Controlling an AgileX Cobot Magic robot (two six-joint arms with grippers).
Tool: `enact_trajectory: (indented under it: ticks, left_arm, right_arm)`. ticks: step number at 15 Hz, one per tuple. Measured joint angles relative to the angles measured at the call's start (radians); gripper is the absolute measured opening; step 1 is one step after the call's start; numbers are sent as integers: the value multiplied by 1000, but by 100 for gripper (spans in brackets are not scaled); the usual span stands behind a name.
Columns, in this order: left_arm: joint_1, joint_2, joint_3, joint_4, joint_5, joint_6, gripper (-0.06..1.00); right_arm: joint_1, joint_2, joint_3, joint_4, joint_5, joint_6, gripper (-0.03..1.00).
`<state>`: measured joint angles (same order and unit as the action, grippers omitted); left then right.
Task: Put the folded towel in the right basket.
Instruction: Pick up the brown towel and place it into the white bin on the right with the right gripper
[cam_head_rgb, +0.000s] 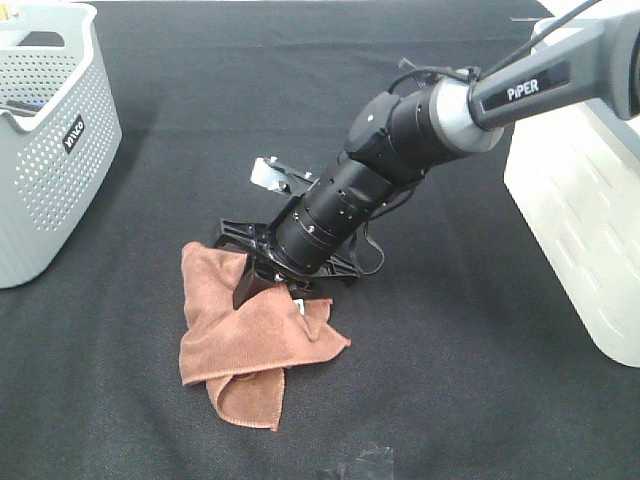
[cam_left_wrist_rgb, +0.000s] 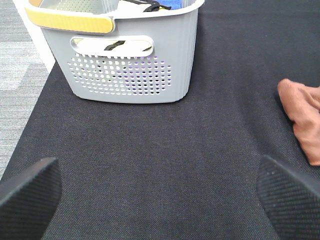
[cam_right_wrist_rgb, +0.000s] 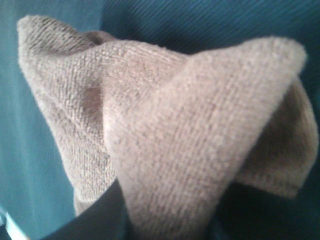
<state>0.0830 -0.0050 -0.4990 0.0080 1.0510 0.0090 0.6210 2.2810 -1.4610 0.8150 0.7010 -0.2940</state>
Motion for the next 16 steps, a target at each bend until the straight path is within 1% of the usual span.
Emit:
enact_trajectory:
  ticks: [1, 2, 3, 4, 6, 8, 9, 10, 11, 13, 14, 15, 16]
  left_arm:
    - [0, 0, 0, 0, 0, 0, 99]
    - [0, 0, 0, 0, 0, 0, 99]
    - [0, 0, 0, 0, 0, 0, 99]
    - [0, 0, 0, 0, 0, 0, 99]
    - [0, 0, 0, 0, 0, 0, 99]
    - [0, 0, 0, 0, 0, 0, 99]
    - [0, 0, 0, 0, 0, 0, 99]
    - [0, 0, 0, 0, 0, 0, 99]
    - [0, 0, 0, 0, 0, 0, 99]
    - [0, 0, 0, 0, 0, 0, 99]
    - [0, 0, 0, 0, 0, 0, 99]
    - [0, 0, 0, 0, 0, 0, 99]
    - [0, 0, 0, 0, 0, 0, 99]
  right_arm:
    - [5, -21, -13, -47, 48, 31, 27]
    - [5, -21, -13, -47, 48, 31, 27]
    - [7, -57, -48, -119, 114, 78, 27]
    - [8, -117, -118, -209, 211, 108, 27]
    - [3, -185, -265, -303, 346, 129, 27]
    - [-32, -234, -410, -361, 472, 173, 27]
    - [-88, -269, -525, -392, 501, 196, 27]
    - [-135, -296, -592, -410, 502, 207, 27]
    - [-199, -337, -625, -432, 502, 223, 27]
    - [-338, -414, -640, -489, 506, 240, 27]
    - [-447, -452, -637, -550, 511, 248, 27]
    - [-447, -452, -637, -550, 511, 248, 27]
    - [-524, -470, -622, -593, 514, 250, 27]
